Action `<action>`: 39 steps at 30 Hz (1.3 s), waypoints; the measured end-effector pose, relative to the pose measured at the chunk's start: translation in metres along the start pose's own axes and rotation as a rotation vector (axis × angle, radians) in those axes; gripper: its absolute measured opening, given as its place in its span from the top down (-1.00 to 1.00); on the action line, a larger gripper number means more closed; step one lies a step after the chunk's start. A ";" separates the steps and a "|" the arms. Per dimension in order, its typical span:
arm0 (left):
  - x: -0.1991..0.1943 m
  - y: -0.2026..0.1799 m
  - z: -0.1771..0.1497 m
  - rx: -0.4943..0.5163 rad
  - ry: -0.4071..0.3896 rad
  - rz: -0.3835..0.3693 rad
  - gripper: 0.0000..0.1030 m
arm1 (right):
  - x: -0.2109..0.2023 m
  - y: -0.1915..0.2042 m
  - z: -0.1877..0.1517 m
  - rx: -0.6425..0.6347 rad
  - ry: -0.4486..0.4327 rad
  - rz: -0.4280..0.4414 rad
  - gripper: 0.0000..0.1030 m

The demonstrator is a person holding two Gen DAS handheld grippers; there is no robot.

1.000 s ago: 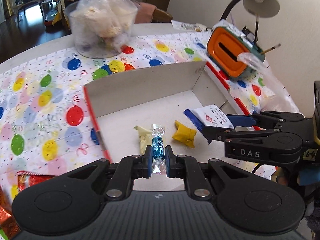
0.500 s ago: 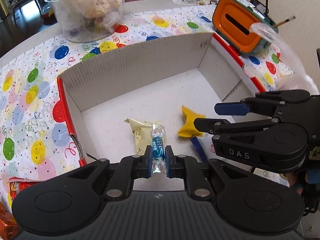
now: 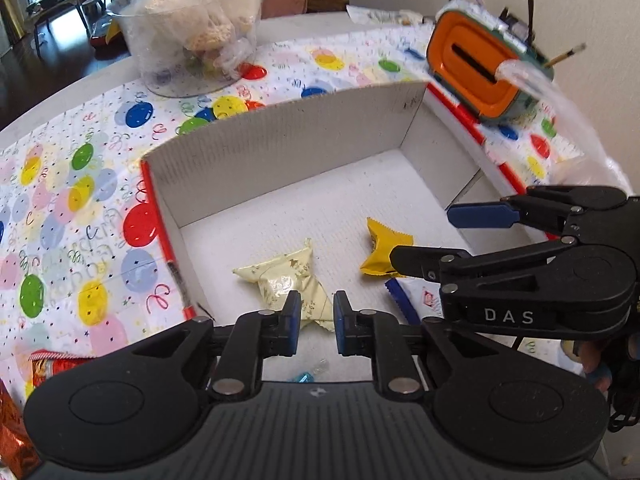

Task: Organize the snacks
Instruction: 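Carry both snacks into the red box and open both tools, then withdraw both tools from the box toward the remaining snack pile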

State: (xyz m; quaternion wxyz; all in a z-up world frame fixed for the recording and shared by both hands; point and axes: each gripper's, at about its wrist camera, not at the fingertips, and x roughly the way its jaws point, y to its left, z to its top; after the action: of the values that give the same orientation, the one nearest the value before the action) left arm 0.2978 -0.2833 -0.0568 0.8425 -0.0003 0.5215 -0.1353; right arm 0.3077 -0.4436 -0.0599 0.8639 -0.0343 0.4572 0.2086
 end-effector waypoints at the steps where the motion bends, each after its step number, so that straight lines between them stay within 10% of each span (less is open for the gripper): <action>1: -0.005 0.002 -0.002 -0.008 -0.013 -0.003 0.63 | -0.004 0.002 0.000 -0.002 -0.011 0.005 -0.26; 12: -0.067 0.038 -0.026 -0.101 -0.158 0.000 0.40 | -0.040 0.040 0.009 -0.039 -0.110 0.072 -0.50; 16: -0.095 0.059 -0.040 -0.165 -0.239 0.033 -0.37 | -0.050 0.061 0.014 -0.052 -0.142 0.124 -0.59; 39: -0.225 0.202 -0.194 -0.500 -0.428 0.381 -0.59 | -0.028 0.272 0.013 -0.253 -0.145 0.406 -0.98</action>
State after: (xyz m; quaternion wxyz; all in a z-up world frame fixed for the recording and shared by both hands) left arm 0.0786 -0.0106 0.0236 0.9163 -0.1370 0.3414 0.1584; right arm 0.1973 -0.2014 0.0056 0.8235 -0.0346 0.3616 0.4357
